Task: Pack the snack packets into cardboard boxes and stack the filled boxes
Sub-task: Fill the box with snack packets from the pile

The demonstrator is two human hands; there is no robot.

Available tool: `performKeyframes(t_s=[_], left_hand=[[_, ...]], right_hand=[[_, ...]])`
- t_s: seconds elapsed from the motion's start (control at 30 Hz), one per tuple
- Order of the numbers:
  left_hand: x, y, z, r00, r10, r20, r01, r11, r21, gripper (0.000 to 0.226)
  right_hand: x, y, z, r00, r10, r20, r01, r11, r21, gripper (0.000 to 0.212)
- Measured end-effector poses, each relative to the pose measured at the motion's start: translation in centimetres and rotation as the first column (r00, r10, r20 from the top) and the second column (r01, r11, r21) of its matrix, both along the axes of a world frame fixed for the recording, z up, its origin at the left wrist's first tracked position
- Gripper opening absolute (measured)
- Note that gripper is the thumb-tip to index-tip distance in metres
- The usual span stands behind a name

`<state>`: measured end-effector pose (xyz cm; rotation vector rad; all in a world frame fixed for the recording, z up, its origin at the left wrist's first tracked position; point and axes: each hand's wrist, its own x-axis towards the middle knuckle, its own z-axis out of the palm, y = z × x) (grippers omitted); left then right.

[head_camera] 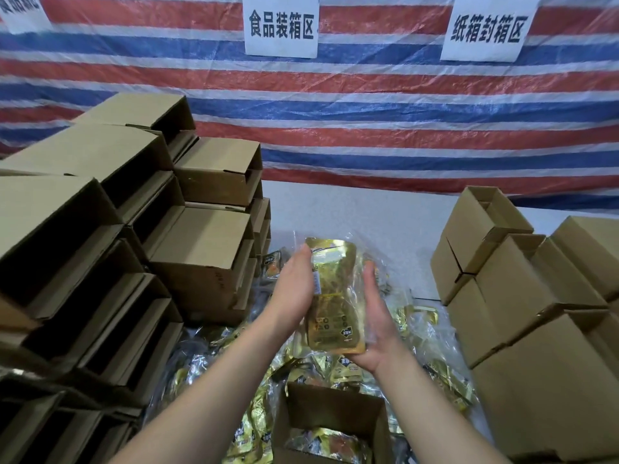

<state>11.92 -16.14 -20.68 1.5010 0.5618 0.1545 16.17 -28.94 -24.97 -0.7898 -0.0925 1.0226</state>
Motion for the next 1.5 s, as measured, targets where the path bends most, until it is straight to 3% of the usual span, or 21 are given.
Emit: performKeyframes(t_s=[0.1,0.2,0.27,0.4,0.47,0.57,0.67,0.83,0.97,1.07,1.23,1.33,1.5], left_hand=[[0.3,-0.3,-0.3,0.997,-0.075,0.036,0.067,0.980,0.188,0.083],[0.4,-0.7,-0.7,0.991,-0.131,-0.021,0.124,0.853,0.506,0.073],[0.4,-0.7,-1.0,0.986,-0.160,-0.050,0.159,0.801,0.577,0.069],[0.5,0.0,-0.6,0.941,-0.315,-0.122,0.327,0.758,0.565,0.076],[0.1,0.4,-0.3,0.919,-0.385,-0.088,0.374,0.778,0.504,0.073],[-1.2,1.4,-1.0,0.929,-0.356,-0.099,0.367,0.851,0.375,0.103],[-3.2,3.0,-3.6,0.905,-0.371,-0.206,0.420,0.856,0.302,0.104],[-6.8,3.9,-9.4,0.761,-0.498,-0.415,0.623,0.738,0.258,0.077],[-8.2,3.0,-14.3,0.745,-0.451,-0.492,0.605,0.768,0.212,0.073],[-9.0,2.1,-16.5,0.736,-0.442,-0.513,0.604,0.770,0.204,0.059],[-10.3,1.3,-16.9,0.816,-0.421,-0.396,0.502,0.856,0.124,0.040],[-10.7,1.1,-16.5,0.834,-0.420,-0.359,0.464,0.885,0.043,0.036],[-10.5,0.0,-16.6,0.901,-0.335,-0.277,0.305,0.941,-0.145,0.028]], right_hand=[[0.0,-0.7,0.3,0.999,-0.015,0.047,0.014,0.999,0.031,0.083],[0.0,-1.6,0.9,0.997,-0.029,0.077,0.028,0.999,0.017,0.090],[-0.1,-1.9,1.4,0.997,-0.019,0.080,0.020,1.000,-0.010,0.091],[0.0,-2.6,1.9,0.996,0.012,0.089,-0.006,0.998,-0.059,0.066],[0.1,-3.0,1.9,0.994,0.028,0.104,-0.021,0.997,-0.071,0.062],[0.6,-4.3,2.1,0.987,0.051,0.154,-0.045,0.998,-0.043,0.055],[1.4,-6.5,3.1,0.964,0.088,0.252,-0.050,0.987,-0.155,0.057],[1.5,-7.4,4.3,0.783,0.334,0.524,-0.026,0.860,-0.509,0.074],[-0.4,-6.1,3.1,0.467,0.640,0.610,0.010,0.686,-0.728,0.083],[-1.6,-5.1,1.5,0.262,0.798,0.543,0.010,0.561,-0.828,0.051],[-2.9,-4.5,-1.5,0.145,0.919,0.367,-0.117,0.385,-0.916,0.036],[-3.3,-4.2,-3.2,0.089,0.968,0.233,-0.148,0.244,-0.958,0.043],[-4.8,-2.8,-7.1,0.006,0.998,0.056,-0.081,0.057,-0.995,0.034]])
